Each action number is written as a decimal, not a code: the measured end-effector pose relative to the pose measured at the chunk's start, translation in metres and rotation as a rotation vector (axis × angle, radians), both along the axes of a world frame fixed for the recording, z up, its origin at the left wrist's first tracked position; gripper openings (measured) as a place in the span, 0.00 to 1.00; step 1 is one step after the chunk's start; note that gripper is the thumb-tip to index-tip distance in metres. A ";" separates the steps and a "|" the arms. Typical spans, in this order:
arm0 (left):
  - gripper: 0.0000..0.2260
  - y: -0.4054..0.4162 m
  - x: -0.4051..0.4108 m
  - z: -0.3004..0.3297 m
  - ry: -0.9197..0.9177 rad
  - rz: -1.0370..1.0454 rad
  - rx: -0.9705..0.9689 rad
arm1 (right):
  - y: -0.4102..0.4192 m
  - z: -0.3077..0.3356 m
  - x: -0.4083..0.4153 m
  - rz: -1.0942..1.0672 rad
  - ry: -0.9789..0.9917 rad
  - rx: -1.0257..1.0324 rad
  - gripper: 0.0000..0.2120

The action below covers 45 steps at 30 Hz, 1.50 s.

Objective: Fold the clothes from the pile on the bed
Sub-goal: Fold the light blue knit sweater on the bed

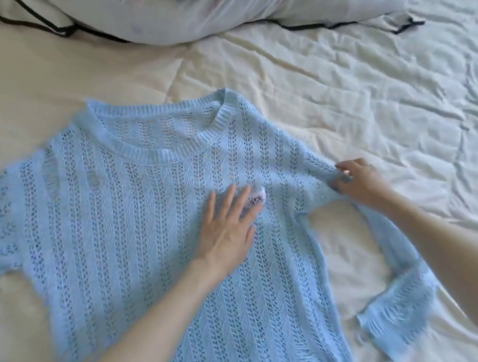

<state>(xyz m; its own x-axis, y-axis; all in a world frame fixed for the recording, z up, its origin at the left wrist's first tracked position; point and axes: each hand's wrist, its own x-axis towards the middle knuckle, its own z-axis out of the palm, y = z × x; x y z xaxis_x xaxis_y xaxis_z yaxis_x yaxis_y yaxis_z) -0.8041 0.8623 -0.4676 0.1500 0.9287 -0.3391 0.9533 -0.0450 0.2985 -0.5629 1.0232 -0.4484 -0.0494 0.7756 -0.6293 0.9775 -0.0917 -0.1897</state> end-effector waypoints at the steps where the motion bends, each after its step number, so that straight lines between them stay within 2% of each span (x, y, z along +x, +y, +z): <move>1: 0.23 -0.006 0.005 -0.004 0.015 0.027 -0.046 | 0.001 0.000 0.005 0.023 0.009 -0.043 0.18; 3: 0.23 -0.010 0.010 -0.008 0.058 0.076 -0.082 | 0.002 0.006 0.008 0.088 -0.020 -0.078 0.06; 5: 0.24 -0.006 0.013 -0.005 0.061 0.108 -0.124 | 0.007 0.013 0.011 0.060 -0.017 0.124 0.06; 6: 0.25 -0.001 0.015 -0.002 0.058 0.122 -0.158 | 0.007 0.019 0.010 0.009 0.022 0.272 0.04; 7: 0.25 0.003 0.017 0.000 0.062 0.133 -0.195 | 0.005 0.024 0.009 -0.010 0.091 0.376 0.07; 9: 0.25 0.008 0.021 0.005 0.079 0.158 -0.263 | -0.007 0.031 0.007 0.120 0.243 0.301 0.15; 11: 0.25 0.011 0.028 0.009 0.102 0.196 -0.317 | -0.032 0.030 0.015 0.258 0.348 0.181 0.15; 12: 0.24 0.012 0.033 0.012 0.114 0.221 -0.331 | -0.044 0.030 0.025 0.208 0.385 0.238 0.14; 14: 0.23 0.015 0.046 0.018 0.115 0.293 -0.311 | -0.061 0.027 0.052 -0.059 0.370 0.415 0.13; 15: 0.22 0.014 0.055 0.021 0.109 0.329 -0.267 | -0.068 0.025 0.068 -0.181 0.314 0.433 0.14; 17: 0.20 0.010 0.079 0.029 0.072 0.369 -0.139 | -0.086 0.020 0.101 -0.311 0.200 0.289 0.19; 20: 0.17 -0.011 0.126 0.039 -0.049 0.348 -0.009 | -0.128 0.012 0.134 -0.300 0.117 0.025 0.22; 22: 0.15 -0.028 0.162 0.040 -0.169 0.314 -0.022 | -0.144 0.009 0.145 -0.376 0.194 -0.019 0.15; 23: 0.14 -0.037 0.180 0.039 -0.265 0.314 -0.080 | -0.147 0.011 0.147 -0.475 0.272 -0.015 0.10; 25: 0.19 -0.050 0.216 0.041 -0.539 0.393 -0.327 | -0.149 0.018 0.147 -0.652 0.431 -0.015 0.02; 27: 0.24 -0.056 0.243 0.045 -0.809 0.523 -0.579 | -0.154 0.030 0.143 -0.722 0.647 -0.104 0.03; 28: 0.22 -0.058 0.252 0.046 -0.875 0.594 -0.615 | -0.157 0.038 0.140 -0.740 0.753 -0.184 0.06; 30: 0.14 -0.059 0.255 0.056 -0.903 0.721 -0.546 | -0.163 0.053 0.137 -0.725 0.856 -0.250 0.11; 32: 0.08 -0.059 0.237 0.071 -0.879 0.773 -0.442 | -0.163 0.058 0.137 -0.669 0.806 -0.112 0.12; 34: 0.09 -0.066 0.202 0.094 -0.955 0.835 -0.384 | -0.167 0.060 0.132 -0.658 0.760 0.003 0.12; 38: 0.11 -0.091 0.110 0.132 -1.115 0.959 -0.278 | -0.176 0.052 0.093 -0.612 0.765 -0.085 0.10; 39: 0.11 -0.100 0.091 0.135 -1.083 1.008 -0.253 | -0.179 0.049 0.079 -0.581 0.770 -0.127 0.10; 41: 0.12 -0.119 0.058 0.128 -0.909 1.167 -0.233 | -0.183 0.041 0.050 -0.556 0.777 -0.214 0.09; 43: 0.13 -0.139 0.031 0.109 -0.631 1.309 -0.289 | -0.183 0.033 0.023 -0.626 0.816 -0.299 0.08; 45: 0.09 -0.153 0.009 0.090 -0.273 1.266 -0.381 | -0.178 0.027 0.000 -0.713 0.862 -0.364 0.08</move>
<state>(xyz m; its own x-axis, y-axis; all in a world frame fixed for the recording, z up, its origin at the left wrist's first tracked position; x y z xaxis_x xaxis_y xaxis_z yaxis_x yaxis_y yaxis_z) -0.7955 0.7097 -0.3774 -0.6292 0.3336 -0.7020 0.1866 0.9416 0.2802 -0.5632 0.8452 -0.4218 -0.1948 0.5811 -0.7902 0.2447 -0.7514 -0.6128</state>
